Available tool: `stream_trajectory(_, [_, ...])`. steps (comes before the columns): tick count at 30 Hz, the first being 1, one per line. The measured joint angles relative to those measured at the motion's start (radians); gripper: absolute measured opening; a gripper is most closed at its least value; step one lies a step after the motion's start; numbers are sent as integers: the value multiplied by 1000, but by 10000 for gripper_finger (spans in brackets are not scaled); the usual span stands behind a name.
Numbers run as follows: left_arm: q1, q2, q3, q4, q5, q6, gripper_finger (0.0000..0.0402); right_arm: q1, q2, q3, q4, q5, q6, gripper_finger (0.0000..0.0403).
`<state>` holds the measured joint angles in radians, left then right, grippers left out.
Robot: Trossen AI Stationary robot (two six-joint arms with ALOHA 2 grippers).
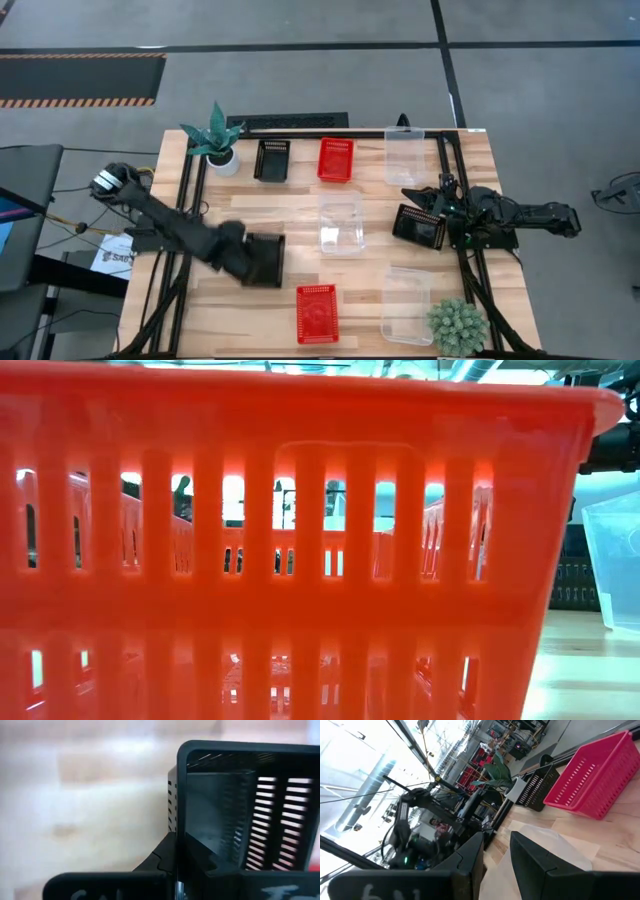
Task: Stack baskets by color
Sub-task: Stack the bottom black bin on the top black bin
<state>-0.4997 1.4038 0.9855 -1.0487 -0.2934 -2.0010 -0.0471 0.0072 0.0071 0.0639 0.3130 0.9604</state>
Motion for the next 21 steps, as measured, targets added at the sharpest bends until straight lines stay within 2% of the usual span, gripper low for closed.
stream_trajectory(6, [314, -92, 0, -2, -35, 348, 0, 0, 0, 0, 0, 0, 0, 119])
stream_trajectory(13, [695, -116, 0, 102, 17, 732, 0, 0, 0, 0, 0, 0, -1, 119])
stream_trajectory(21, [1015, -109, 0, 260, 127, 983, 0, 0, 0, 0, 0, 1, -1, 119])
